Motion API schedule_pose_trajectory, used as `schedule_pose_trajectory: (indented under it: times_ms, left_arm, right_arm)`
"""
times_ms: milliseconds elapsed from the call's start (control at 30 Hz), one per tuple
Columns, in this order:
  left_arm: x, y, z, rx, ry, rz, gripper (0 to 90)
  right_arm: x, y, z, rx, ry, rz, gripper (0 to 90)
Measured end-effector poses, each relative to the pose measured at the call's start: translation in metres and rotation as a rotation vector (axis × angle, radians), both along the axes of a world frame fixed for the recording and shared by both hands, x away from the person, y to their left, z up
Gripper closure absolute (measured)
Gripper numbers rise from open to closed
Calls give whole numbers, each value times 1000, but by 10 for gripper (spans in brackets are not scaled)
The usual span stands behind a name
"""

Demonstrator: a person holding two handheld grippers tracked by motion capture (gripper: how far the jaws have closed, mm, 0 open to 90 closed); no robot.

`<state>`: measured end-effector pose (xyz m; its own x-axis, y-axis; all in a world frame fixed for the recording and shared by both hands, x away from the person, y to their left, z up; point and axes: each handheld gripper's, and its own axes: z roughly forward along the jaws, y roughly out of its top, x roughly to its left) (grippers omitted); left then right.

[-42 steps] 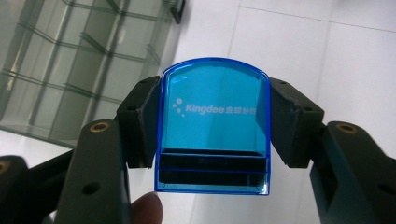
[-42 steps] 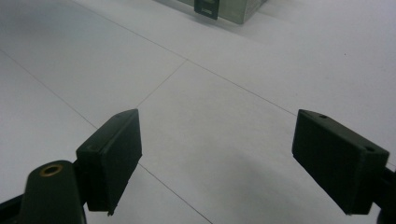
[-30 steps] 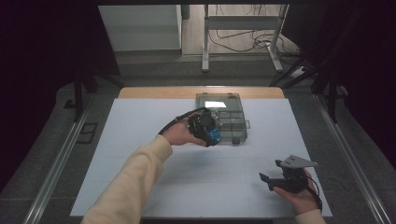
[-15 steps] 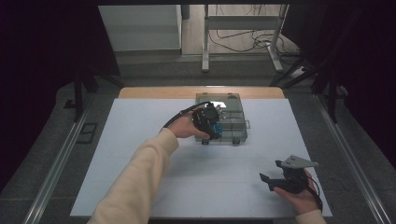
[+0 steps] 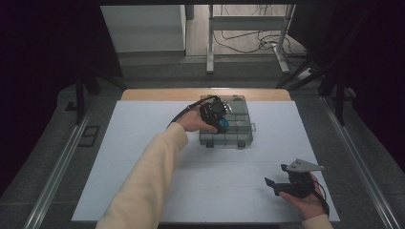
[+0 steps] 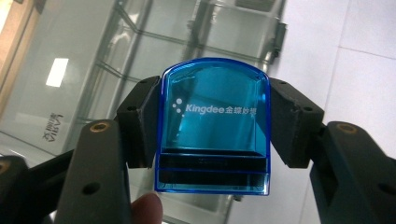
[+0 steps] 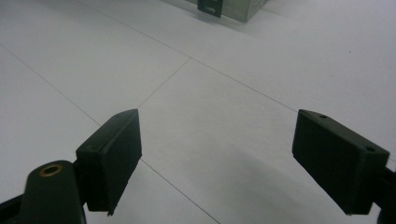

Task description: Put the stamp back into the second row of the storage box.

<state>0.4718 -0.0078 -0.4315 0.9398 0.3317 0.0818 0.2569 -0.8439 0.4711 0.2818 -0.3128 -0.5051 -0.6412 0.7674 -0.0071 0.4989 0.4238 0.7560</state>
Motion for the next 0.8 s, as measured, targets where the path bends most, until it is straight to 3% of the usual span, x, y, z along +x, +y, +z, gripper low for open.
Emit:
schedule_pose_trajectory:
  times_ms: [133, 500, 800]
  left_arm:
    - [6, 1, -1, 1, 7, 4, 415]
    - [5, 1, -5, 20, 20, -14, 414]
    - [8, -2, -24, 69, 27, -61, 414]
  right_arm:
    - [0, 0, 0, -1, 0, 1, 161]
    - [-1, -1, 0, -4, -1, -1, 161]
    - [-1, -1, -1, -7, -1, -1, 162]
